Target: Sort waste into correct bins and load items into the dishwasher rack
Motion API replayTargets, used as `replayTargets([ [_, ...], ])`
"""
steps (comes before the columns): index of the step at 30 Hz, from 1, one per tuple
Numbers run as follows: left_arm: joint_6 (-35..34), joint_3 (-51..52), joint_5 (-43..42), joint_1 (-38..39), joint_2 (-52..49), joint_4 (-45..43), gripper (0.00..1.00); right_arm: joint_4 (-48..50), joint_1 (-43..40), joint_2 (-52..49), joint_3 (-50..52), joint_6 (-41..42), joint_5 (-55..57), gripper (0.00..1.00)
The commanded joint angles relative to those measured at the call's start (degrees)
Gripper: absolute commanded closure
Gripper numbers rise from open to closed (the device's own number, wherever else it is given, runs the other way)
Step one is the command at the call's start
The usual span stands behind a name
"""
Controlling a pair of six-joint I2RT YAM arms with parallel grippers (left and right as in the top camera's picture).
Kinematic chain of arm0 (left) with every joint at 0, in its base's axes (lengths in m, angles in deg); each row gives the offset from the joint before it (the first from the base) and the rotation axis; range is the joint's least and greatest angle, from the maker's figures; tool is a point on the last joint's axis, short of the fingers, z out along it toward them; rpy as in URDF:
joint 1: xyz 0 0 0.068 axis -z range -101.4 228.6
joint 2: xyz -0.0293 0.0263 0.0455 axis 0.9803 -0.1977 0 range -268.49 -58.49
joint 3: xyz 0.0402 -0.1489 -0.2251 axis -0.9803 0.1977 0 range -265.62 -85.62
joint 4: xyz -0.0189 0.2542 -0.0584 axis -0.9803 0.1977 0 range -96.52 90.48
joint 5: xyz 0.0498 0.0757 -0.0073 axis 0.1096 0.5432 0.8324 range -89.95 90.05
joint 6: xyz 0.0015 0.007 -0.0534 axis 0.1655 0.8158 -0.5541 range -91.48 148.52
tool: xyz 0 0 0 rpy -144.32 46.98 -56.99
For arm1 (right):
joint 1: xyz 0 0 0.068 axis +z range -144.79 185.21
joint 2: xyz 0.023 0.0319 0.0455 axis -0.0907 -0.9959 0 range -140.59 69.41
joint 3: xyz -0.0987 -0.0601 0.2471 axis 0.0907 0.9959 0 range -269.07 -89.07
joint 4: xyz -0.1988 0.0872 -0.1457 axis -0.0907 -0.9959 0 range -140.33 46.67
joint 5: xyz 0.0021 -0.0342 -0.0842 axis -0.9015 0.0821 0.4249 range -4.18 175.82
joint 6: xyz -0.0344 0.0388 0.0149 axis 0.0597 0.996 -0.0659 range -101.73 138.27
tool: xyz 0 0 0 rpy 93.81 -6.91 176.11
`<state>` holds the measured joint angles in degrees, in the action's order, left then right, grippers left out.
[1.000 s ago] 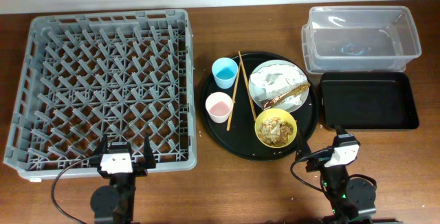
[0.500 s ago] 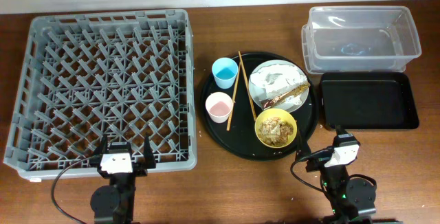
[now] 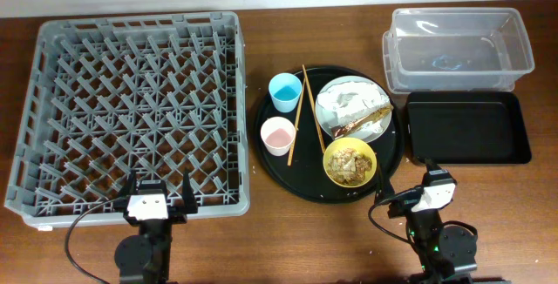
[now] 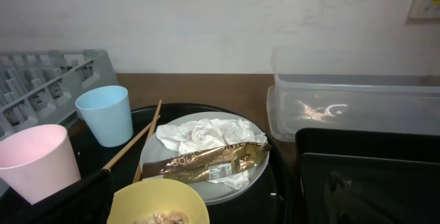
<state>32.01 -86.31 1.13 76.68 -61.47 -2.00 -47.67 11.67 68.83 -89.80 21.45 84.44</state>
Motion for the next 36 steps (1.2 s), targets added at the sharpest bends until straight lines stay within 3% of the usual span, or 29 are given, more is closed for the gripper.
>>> replayTargets([
  [1, 0.92, 0.17, 0.2, 0.02, 0.7, 0.26, 0.0, -0.15, 0.22, 0.37, 0.42, 0.04, 0.33, 0.02],
  [36, 0.9, 0.15, -1.31, 0.02, 0.7, 0.15, 0.01, 1.01, 0.22, 0.39, 0.42, 0.26, 1.38, 0.01],
])
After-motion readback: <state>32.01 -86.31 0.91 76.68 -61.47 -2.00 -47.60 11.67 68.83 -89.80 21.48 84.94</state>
